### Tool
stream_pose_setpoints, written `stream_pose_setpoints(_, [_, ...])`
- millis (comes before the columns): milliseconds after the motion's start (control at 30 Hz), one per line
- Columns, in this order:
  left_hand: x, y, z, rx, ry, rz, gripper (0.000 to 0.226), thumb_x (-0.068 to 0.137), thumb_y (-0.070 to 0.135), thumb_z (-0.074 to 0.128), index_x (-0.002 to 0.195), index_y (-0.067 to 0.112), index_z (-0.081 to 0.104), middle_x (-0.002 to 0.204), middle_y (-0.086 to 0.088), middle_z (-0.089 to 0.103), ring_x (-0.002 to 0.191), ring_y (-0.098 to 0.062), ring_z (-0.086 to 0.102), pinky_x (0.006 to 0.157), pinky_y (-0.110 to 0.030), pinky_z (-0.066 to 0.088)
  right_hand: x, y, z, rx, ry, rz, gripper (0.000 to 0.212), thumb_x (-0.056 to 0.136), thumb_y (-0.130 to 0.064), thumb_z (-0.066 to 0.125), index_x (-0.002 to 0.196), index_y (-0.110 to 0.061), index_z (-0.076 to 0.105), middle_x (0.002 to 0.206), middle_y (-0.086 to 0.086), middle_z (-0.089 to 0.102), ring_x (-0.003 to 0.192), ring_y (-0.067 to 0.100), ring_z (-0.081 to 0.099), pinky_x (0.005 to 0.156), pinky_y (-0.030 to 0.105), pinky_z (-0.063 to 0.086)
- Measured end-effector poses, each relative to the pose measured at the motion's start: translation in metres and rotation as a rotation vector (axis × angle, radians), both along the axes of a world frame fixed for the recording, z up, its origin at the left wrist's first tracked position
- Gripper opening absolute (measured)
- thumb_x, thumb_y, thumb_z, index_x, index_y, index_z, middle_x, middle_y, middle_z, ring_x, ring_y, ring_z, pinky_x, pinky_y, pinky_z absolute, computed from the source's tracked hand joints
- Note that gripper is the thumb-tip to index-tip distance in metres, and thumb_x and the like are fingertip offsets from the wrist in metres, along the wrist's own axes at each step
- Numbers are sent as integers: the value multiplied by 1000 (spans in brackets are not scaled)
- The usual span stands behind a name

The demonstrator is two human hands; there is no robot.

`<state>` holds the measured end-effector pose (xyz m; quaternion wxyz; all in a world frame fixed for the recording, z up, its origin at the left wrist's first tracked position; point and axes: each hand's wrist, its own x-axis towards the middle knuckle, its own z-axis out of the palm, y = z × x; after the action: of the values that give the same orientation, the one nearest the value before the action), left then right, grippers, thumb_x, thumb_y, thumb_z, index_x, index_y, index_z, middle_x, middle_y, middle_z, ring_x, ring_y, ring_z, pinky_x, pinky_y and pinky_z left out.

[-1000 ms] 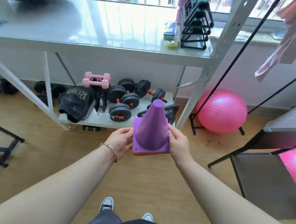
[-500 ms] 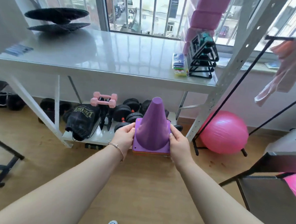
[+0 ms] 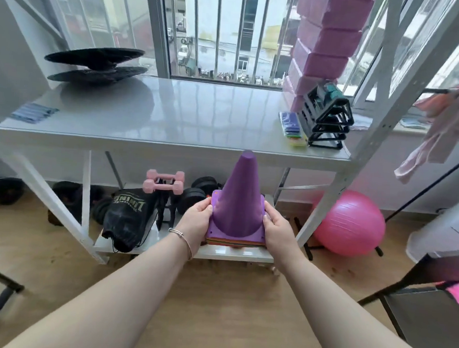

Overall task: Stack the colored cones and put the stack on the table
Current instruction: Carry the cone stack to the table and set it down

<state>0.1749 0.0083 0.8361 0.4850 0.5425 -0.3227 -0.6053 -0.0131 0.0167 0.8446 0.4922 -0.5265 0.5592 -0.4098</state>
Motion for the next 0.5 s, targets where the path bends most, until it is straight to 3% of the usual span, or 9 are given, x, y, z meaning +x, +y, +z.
stream_pose_setpoints(100, [10,-12,6,-16,24,-68,34,101,10,37,121,17,64,112,-7,71,98,-22,65,82,-33,54,11,-2,2,-13,-19,-20,46,104,-7,31,136,-37,44,117,-32,56,109,-19,52,92,3,40])
stream_pose_setpoints(233, [17,-25,13,-15,79,-145,37,102,8,34,109,22,67,102,-5,73,89,-21,66,75,-32,53,13,-16,2,-15,-46,-82,44,103,-11,35,141,-28,50,131,-21,58,124,-2,53,109,22,39])
stream_pose_setpoints(367, [18,-45,16,-36,65,-149,37,101,7,37,105,21,71,105,-10,73,99,-27,64,90,-43,48,12,-33,16,-33,-57,-154,40,102,-9,40,137,-22,56,126,-16,62,108,-11,58,85,5,46])
stream_pose_setpoints(500, [16,-70,21,-42,21,-104,40,101,8,39,96,22,76,106,-12,73,100,-29,65,97,-46,46,6,-59,23,-45,-96,-186,33,100,-14,50,129,-20,64,119,-8,71,108,4,67,95,24,52])
